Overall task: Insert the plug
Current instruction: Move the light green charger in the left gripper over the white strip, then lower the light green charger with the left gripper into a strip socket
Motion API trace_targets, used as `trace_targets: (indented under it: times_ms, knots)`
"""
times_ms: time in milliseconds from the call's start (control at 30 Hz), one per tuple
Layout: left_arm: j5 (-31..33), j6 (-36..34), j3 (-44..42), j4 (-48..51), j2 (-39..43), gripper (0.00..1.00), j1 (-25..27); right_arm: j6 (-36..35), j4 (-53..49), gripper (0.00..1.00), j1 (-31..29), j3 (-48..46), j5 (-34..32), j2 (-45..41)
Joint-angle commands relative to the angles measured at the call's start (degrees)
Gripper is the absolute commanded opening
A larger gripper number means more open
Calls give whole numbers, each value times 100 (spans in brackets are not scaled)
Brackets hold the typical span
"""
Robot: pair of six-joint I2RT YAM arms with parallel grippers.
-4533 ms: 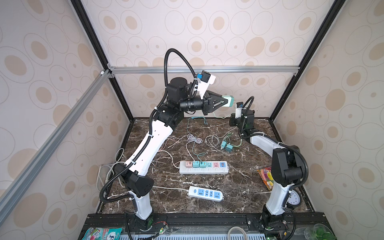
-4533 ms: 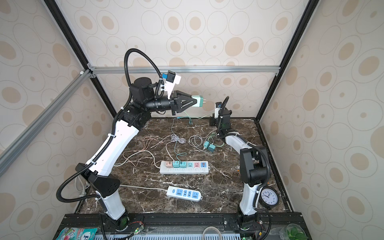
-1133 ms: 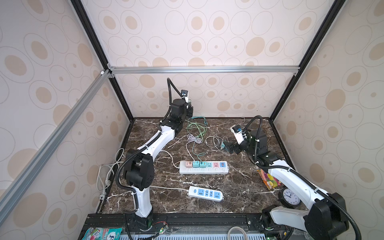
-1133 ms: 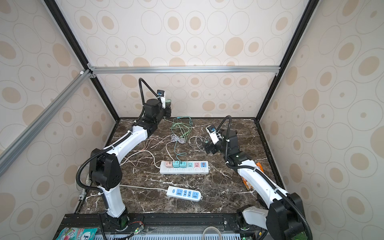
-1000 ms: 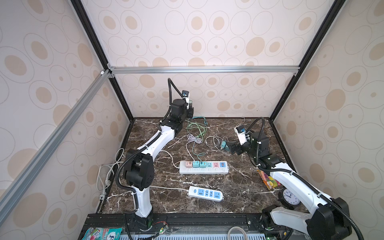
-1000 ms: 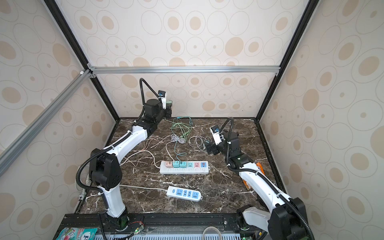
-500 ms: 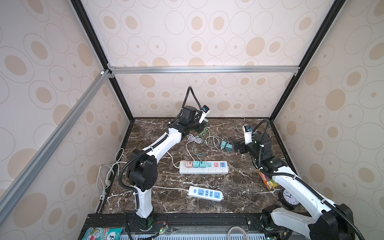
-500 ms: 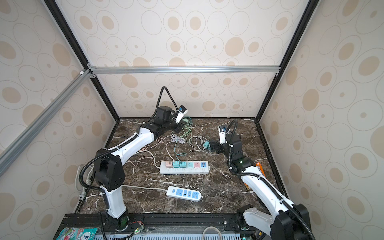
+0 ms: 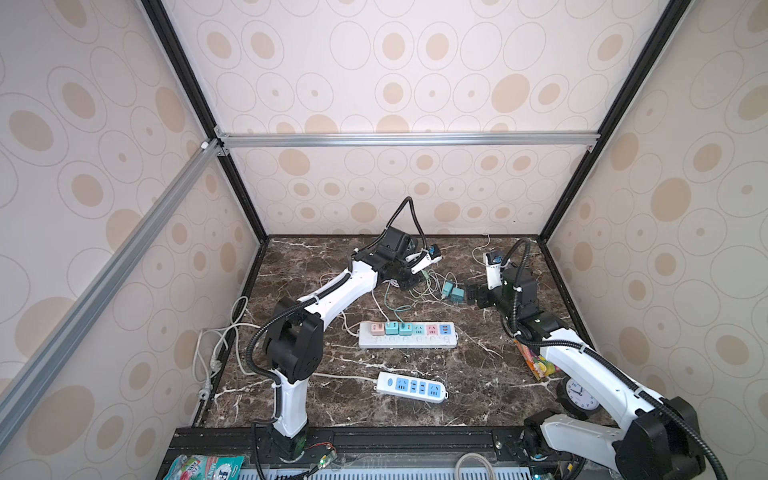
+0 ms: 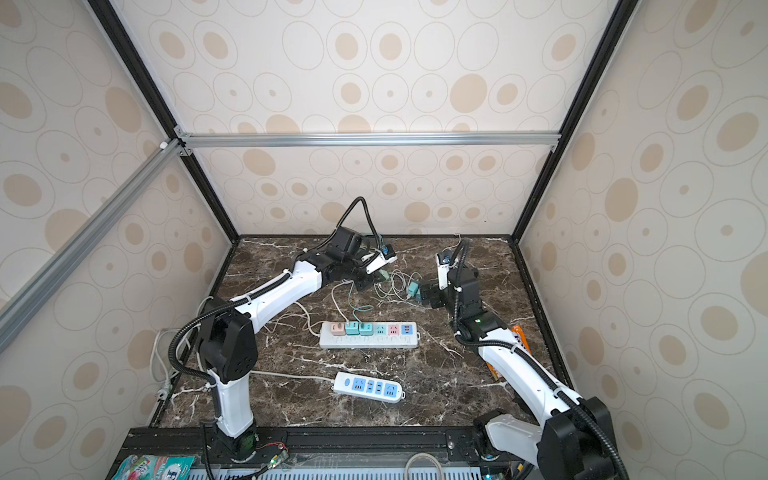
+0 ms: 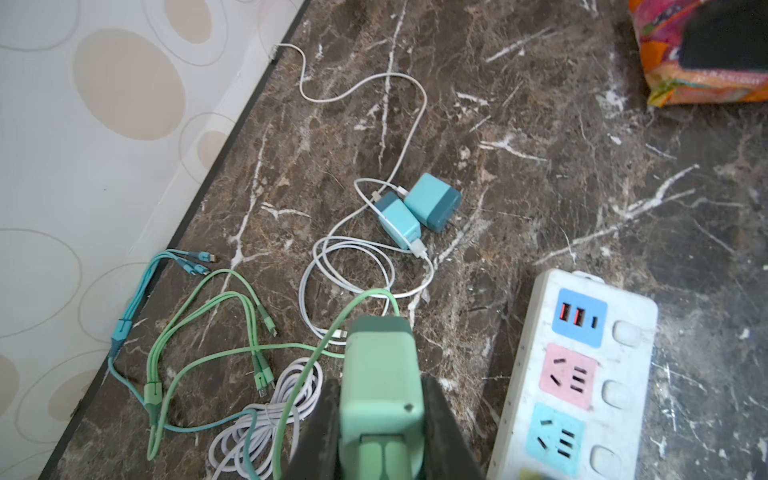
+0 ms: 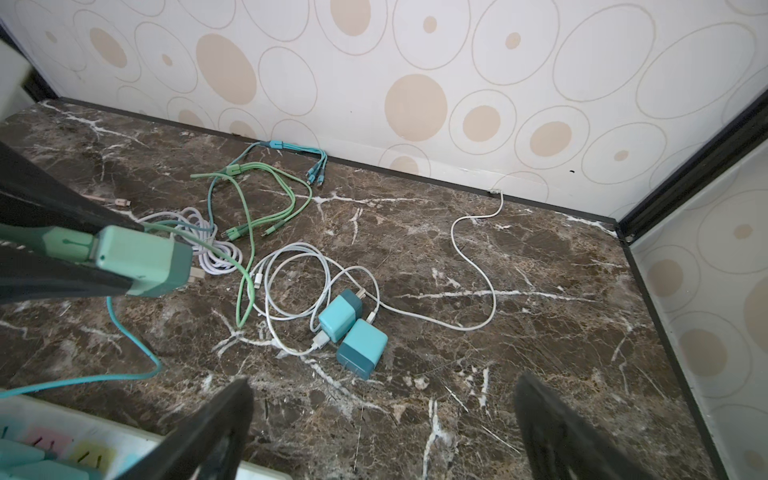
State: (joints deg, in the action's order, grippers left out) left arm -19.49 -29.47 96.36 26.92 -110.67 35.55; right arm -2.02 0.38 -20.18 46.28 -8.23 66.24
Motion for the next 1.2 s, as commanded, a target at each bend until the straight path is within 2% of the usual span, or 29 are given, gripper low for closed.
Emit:
trace_targets:
  times_ms: [0, 67, 167, 500, 667, 1167]
  knots:
    - [65, -452, -47, 299, 214, 0, 223, -292, -253, 99, 4, 109, 554, 1]
    - [48, -509, -5, 438, 202, 0, 313, -320, -331, 99, 6, 118, 899, 29]
    - [261, -532, 48, 574, 154, 0, 459, -290, -458, 99, 6, 123, 1040, 64]
    - [906, -875, 102, 1088, -125, 0, 1010, -272, -724, 99, 7, -96, 359, -79]
    - [949, -938, 232, 1540, -313, 0, 1163, -266, -741, 99, 6, -170, -18, -111]
    - [1421, -1494, 110, 1921, -548, 0, 1353, -285, -794, 99, 6, 98, -138, 245]
